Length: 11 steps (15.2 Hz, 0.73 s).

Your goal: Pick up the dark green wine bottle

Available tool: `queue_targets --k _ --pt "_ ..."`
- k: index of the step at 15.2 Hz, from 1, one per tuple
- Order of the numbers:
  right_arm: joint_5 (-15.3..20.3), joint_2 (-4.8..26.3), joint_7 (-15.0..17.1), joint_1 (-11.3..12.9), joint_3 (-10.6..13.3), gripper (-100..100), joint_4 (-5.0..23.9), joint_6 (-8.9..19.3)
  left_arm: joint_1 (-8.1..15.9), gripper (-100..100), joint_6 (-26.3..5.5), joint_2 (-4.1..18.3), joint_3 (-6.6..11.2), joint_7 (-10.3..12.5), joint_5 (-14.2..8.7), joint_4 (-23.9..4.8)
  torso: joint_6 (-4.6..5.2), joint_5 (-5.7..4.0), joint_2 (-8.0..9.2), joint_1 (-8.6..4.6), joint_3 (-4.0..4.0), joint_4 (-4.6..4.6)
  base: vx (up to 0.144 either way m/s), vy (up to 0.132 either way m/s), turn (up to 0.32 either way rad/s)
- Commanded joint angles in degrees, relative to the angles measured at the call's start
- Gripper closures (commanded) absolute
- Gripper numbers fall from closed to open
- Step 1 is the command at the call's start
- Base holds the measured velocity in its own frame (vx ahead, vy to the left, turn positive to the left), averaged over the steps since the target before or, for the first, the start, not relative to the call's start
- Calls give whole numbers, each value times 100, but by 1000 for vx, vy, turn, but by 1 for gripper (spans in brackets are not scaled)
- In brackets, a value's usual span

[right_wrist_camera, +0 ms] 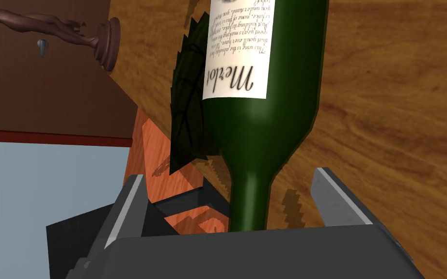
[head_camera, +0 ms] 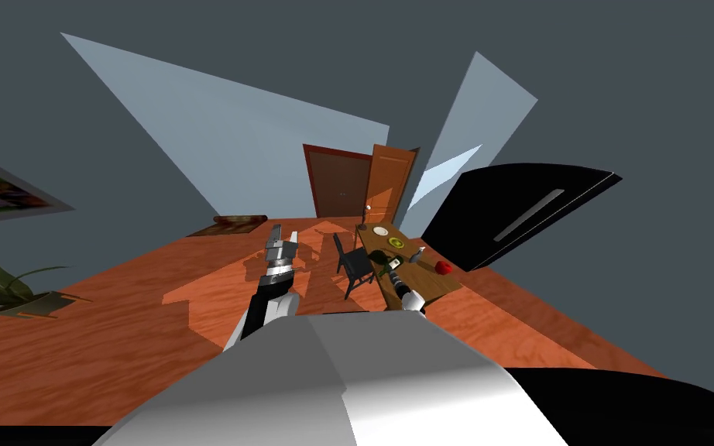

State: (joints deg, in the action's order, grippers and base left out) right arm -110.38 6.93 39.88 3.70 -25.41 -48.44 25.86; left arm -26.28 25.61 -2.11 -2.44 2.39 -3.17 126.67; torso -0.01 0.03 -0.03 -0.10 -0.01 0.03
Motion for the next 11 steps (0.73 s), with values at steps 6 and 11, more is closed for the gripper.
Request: queue_targets --k 6,11 --pt "908 -171 218 304 -526 -100 243 137 0 0 0 0 0 0 0 0 1 1 -3 -1 -1 0 -26 -6 -12" --pt "1594 -435 468 725 -1163 -100 620 341 0 0 0 0 0 0 0 0 1 1 7 0 5 2 -39 -8 -27"
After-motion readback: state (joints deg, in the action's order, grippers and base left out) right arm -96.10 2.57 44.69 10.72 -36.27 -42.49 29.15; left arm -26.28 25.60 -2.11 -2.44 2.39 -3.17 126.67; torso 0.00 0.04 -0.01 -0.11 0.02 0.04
